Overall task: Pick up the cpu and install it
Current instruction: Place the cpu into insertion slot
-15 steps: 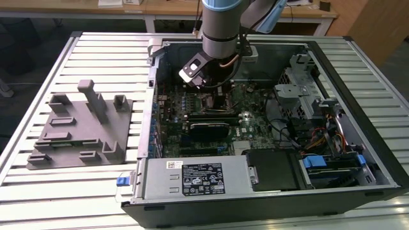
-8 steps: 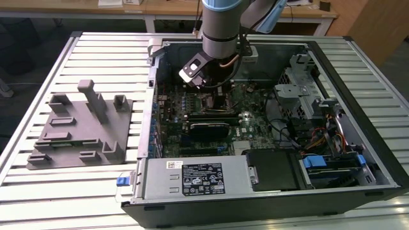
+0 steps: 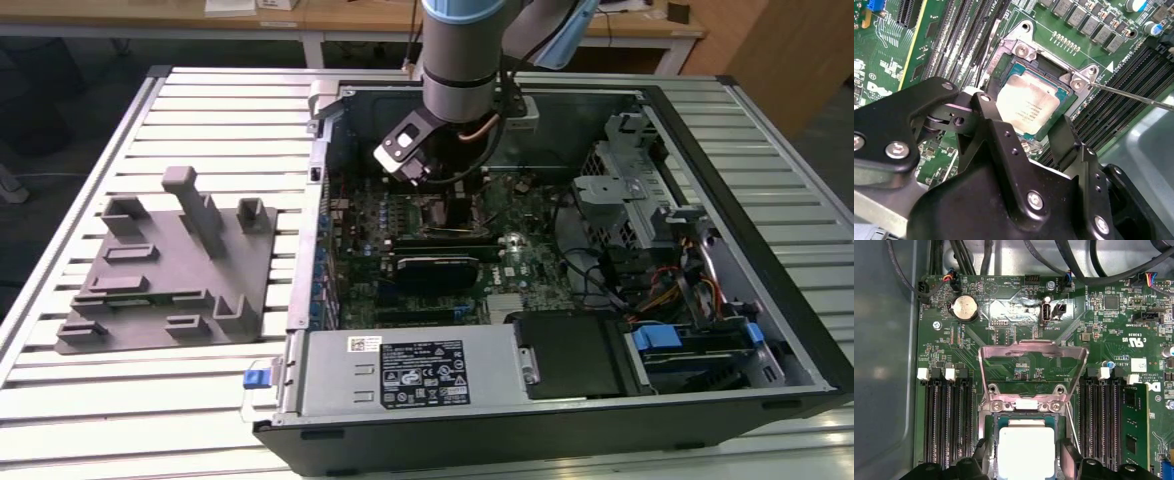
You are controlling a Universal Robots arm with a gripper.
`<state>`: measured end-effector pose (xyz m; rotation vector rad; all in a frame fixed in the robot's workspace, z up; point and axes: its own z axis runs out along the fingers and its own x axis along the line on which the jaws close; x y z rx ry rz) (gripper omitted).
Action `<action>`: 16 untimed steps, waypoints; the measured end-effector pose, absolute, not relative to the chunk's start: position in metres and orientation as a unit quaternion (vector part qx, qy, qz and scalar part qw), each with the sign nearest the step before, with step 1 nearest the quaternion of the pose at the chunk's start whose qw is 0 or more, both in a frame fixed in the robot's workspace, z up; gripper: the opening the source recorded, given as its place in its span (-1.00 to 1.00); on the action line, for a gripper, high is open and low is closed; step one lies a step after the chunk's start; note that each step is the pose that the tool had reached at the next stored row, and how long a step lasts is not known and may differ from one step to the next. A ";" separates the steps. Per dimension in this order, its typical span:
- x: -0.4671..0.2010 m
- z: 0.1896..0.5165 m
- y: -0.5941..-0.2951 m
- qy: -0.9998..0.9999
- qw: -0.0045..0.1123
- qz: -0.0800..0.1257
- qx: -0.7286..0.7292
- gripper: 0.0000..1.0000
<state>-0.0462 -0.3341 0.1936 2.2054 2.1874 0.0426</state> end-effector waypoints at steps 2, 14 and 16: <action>-0.046 0.194 -0.334 0.704 0.018 0.014 0.710 0.32; -0.046 0.208 -0.334 0.704 0.016 0.012 0.710 -0.07; -0.046 0.210 -0.334 0.704 0.015 0.012 0.710 -0.18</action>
